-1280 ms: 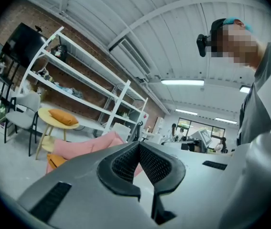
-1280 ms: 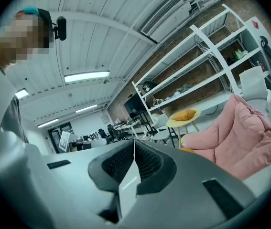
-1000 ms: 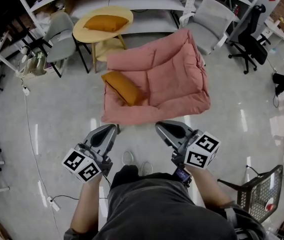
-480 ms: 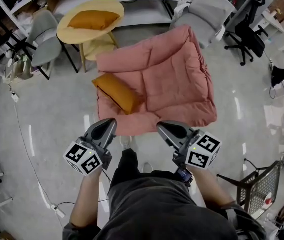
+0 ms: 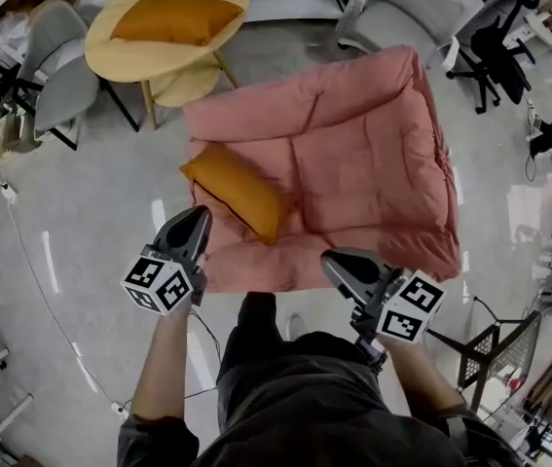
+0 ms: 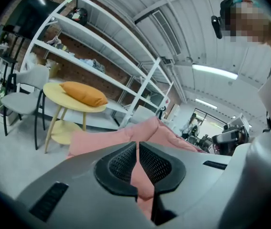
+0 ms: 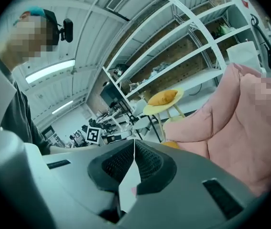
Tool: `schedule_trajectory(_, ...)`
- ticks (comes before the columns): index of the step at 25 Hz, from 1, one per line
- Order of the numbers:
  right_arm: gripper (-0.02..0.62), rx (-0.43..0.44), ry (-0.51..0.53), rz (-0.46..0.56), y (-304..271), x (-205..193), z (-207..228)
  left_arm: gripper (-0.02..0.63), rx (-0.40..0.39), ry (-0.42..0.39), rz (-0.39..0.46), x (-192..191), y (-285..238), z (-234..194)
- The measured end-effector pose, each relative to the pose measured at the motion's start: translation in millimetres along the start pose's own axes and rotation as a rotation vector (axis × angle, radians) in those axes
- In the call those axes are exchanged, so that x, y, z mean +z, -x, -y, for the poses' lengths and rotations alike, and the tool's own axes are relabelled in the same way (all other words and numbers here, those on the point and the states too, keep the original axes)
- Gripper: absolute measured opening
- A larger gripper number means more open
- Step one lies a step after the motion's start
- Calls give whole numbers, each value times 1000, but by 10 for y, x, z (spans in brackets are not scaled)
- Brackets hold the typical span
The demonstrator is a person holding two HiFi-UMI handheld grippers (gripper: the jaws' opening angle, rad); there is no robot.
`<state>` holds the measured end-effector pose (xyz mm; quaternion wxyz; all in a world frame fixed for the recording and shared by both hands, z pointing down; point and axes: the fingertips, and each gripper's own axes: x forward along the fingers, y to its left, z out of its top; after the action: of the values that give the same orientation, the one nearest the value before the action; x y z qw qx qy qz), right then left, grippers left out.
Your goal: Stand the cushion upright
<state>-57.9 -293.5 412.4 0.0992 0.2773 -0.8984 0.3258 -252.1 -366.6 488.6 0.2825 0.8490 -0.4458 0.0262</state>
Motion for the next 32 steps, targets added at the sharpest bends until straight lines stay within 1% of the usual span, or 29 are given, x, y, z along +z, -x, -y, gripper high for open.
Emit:
schedule_trajectory(3, 17, -16, -12, -24, -329, 15, 217, 12, 20, 5, -44, -130, -281, -609)
schedule_trajectory(4, 17, -22, -16, -31, -428, 19, 295, 22, 29, 6, -56, -180, -371, -799)
schedule_trajectory(7, 17, -45, -38, -57, -686, -5, 536, 122, 64, 9, -96, -375, -649, -1343)
schedule_trajectory(8, 17, -53, -47, -67, -763, -35, 617, 145, 76, 9, -113, -462, -743, -1520)
schedule_trajectory(11, 17, -79, -64, -101, -991, -163, 883, 183, 109, 24, -152, -742, -1030, -2071)
schedule_trajectory(13, 17, -96, -77, -115, -1112, -232, 1041, 214, 136, 53, -177, -940, -1196, -2407)
schedule_trajectory(15, 17, -120, -96, -120, -1171, -262, 1154, 266, 169, 84, -207, -1142, -1302, -2663)
schedule_trajectory(18, 17, -149, -106, -131, -1225, -306, 1302, 281, 209, 123, -240, -1401, -1421, -3004)
schedule_trajectory(21, 17, -166, -141, -174, -1287, -394, 1424, 287, 235, 208, -248, -1645, -1530, -3297)
schedule_trajectory(24, 17, -177, -159, -178, -1301, -442, 1509, 282, 218, 281, -238, -1801, -1581, -3363)
schedule_trajectory(25, 17, -179, -161, -173, -1293, -446, 1532, 239, 200, 291, -233, -1810, -1598, -3331)
schedule_trajectory(26, 17, -182, -166, -171, -1280, -454, 1548, 155, 181, 295, -225, -1799, -1613, -3281)
schedule_trajectory(27, 17, -187, -174, -174, -1260, -465, 1555, 103, 165, 297, -213, -1771, -1622, -3223)
schedule_trajectory(28, 17, -190, -181, -174, -1239, -470, 1550, 64, 153, 302, -198, -1729, -1622, -3164)
schedule_trajectory(32, 17, -181, -176, -124, -1114, -395, 1441, 44, 109, 315, -122, -1443, -1559, -2832)
